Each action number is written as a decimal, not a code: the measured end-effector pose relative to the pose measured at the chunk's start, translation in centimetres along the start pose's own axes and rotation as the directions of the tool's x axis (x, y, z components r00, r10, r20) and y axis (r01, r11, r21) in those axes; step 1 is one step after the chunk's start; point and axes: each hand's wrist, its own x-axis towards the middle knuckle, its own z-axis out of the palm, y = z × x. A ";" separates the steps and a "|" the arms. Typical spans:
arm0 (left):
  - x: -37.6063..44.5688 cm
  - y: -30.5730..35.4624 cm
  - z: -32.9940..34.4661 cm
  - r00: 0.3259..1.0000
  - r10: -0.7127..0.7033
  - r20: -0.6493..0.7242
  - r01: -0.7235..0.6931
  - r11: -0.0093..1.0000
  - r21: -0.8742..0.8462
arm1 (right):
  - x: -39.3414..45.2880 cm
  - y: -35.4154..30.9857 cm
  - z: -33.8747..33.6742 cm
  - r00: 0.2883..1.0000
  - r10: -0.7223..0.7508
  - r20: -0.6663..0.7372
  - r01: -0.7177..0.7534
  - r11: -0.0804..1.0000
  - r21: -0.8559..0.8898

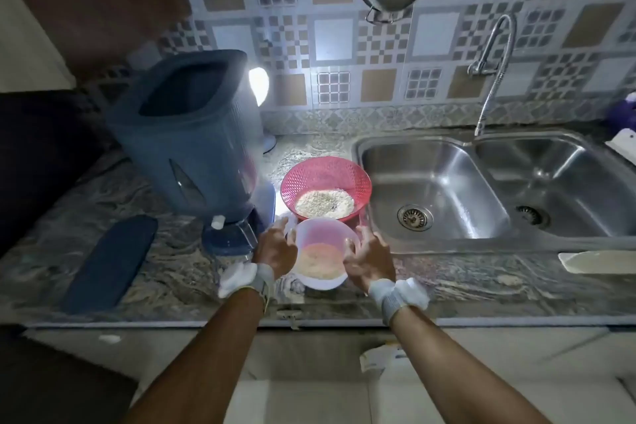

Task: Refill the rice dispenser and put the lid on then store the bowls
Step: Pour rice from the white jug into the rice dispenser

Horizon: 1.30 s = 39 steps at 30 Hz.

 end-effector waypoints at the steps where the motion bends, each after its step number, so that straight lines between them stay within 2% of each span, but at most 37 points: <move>1: 0.2 -0.1 0.2 1.000 -0.019 0.008 0.019 1.000 -0.017 | 0.1 0.2 0.2 0.999 0.035 0.013 -0.035 0.999 0.004; 4: 0.6 -0.4 0.7 0.997 -0.059 0.045 0.060 0.998 -0.034 | 0.1 0.7 1.0 0.989 0.133 0.068 -0.133 0.991 -0.010; 9: 0.8 -0.7 1.5 0.997 -0.057 0.052 0.061 0.996 -0.065 | -0.1 1.4 1.9 0.983 0.161 0.089 -0.164 0.986 0.025; 13: 0.7 -0.7 1.6 0.999 -0.054 0.004 0.054 0.995 -0.083 | -0.2 1.2 2.2 0.985 0.168 0.036 -0.170 0.983 0.072; 20: 0.0 -1.0 0.1 0.996 -0.041 0.080 0.048 0.995 -0.083 | -0.8 -0.1 1.6 0.989 0.140 -0.046 -0.134 0.984 0.118; 28: -0.8 -0.6 -4.6 0.997 0.080 0.022 -0.080 0.997 -0.008 | -1.3 -3.6 -1.1 0.990 0.105 -0.095 -0.082 0.971 0.223; 32: -1.3 -0.2 -7.2 0.994 0.105 0.036 -0.103 0.994 -0.046 | -1.7 -6.2 -2.9 0.976 0.154 -0.154 -0.111 0.959 0.260; 39: -3.2 1.1 -13.5 0.971 0.241 0.004 -0.240 0.968 -0.078 | -2.7 -11.7 -6.3 0.957 0.168 -0.239 -0.089 0.947 0.309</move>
